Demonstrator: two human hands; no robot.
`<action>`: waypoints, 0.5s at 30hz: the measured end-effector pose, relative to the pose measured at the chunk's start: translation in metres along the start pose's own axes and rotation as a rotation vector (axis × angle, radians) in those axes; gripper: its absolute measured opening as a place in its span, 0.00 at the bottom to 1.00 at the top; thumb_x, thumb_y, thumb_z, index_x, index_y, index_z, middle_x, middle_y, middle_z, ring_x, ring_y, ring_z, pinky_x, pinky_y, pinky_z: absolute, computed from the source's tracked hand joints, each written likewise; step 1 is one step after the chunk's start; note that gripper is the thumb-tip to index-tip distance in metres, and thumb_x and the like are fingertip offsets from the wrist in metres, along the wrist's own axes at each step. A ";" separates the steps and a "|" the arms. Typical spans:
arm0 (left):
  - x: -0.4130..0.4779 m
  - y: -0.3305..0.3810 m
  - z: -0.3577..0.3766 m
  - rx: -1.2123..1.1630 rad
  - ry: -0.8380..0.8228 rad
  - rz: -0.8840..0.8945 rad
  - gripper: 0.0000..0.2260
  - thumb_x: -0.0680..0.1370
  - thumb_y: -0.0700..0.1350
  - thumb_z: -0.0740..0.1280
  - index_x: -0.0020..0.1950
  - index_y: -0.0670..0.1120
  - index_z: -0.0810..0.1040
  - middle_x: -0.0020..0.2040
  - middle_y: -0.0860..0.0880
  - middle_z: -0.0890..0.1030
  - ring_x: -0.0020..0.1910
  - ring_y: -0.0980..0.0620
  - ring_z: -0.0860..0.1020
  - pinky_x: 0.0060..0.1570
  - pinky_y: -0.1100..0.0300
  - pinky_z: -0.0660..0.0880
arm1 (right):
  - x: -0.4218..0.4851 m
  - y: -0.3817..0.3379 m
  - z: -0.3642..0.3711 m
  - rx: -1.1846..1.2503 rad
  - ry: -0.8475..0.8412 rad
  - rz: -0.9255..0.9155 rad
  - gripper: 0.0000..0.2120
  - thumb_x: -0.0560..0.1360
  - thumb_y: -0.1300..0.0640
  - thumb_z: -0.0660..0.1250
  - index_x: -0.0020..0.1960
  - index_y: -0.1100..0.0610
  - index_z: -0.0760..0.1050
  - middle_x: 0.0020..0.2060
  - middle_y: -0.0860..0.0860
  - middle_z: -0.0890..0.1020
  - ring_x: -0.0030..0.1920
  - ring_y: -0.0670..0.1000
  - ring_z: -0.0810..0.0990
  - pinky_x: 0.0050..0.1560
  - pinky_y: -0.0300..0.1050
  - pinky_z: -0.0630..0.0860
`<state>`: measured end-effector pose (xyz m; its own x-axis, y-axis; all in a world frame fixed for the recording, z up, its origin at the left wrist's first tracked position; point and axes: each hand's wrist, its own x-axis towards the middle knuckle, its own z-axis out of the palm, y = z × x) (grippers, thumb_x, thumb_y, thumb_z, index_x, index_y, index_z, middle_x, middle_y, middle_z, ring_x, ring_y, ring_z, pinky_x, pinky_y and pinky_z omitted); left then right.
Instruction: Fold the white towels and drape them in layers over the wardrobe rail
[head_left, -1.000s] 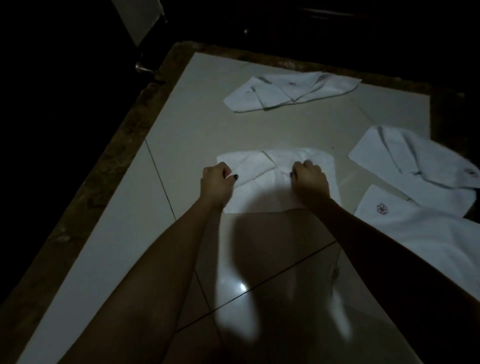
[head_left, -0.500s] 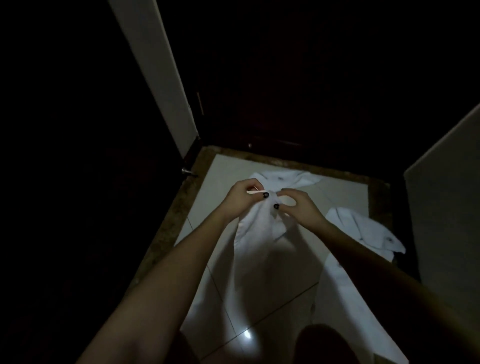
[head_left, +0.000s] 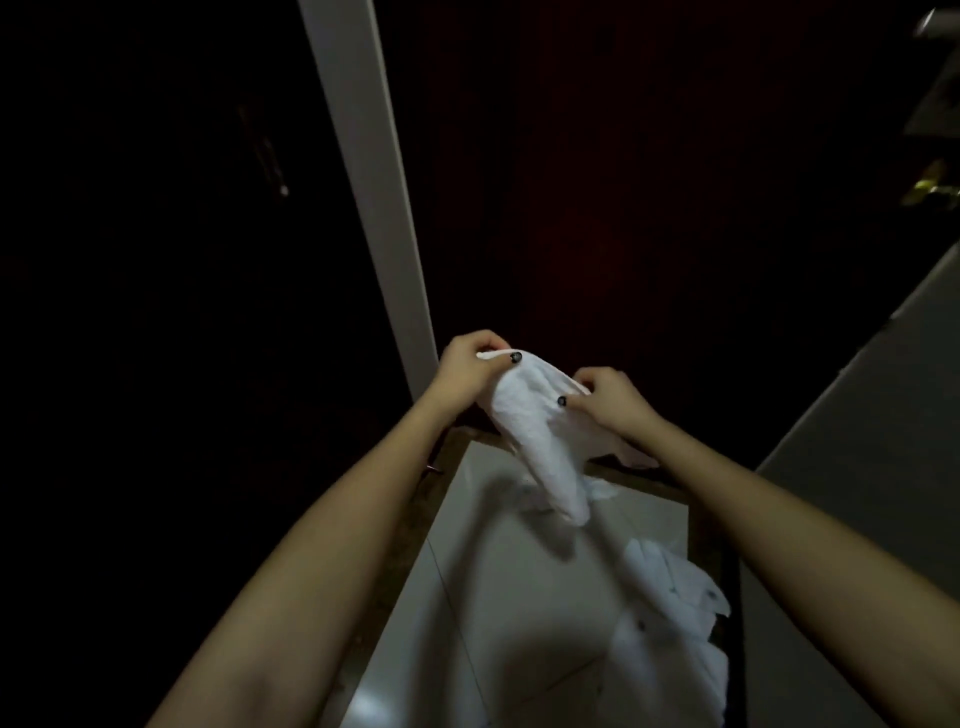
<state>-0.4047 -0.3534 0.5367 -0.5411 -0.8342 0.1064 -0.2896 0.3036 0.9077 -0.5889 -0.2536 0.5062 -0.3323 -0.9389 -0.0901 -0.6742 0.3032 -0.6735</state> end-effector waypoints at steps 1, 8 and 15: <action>-0.005 0.026 -0.018 -0.020 0.048 0.003 0.04 0.75 0.38 0.71 0.40 0.45 0.80 0.37 0.53 0.79 0.38 0.59 0.76 0.41 0.69 0.71 | -0.006 -0.021 -0.020 -0.057 0.007 0.022 0.02 0.74 0.62 0.67 0.43 0.58 0.77 0.38 0.52 0.79 0.40 0.53 0.78 0.35 0.43 0.67; -0.057 0.132 -0.134 -0.039 0.289 -0.073 0.01 0.73 0.39 0.73 0.42 0.43 0.82 0.36 0.51 0.81 0.38 0.59 0.76 0.40 0.67 0.70 | -0.062 -0.143 -0.106 -0.169 0.077 -0.039 0.10 0.78 0.56 0.65 0.39 0.57 0.76 0.42 0.55 0.75 0.40 0.56 0.76 0.37 0.45 0.70; -0.144 0.155 -0.201 -0.050 0.502 -0.114 0.04 0.73 0.40 0.74 0.40 0.48 0.83 0.40 0.49 0.84 0.42 0.53 0.81 0.45 0.58 0.77 | -0.117 -0.223 -0.099 -0.141 -0.095 -0.191 0.11 0.78 0.54 0.66 0.42 0.60 0.80 0.36 0.54 0.79 0.37 0.51 0.77 0.34 0.43 0.68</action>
<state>-0.2135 -0.2786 0.7438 -0.0590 -0.9826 0.1758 -0.2801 0.1854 0.9419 -0.4650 -0.1950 0.7397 -0.1316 -0.9903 -0.0442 -0.8064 0.1329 -0.5763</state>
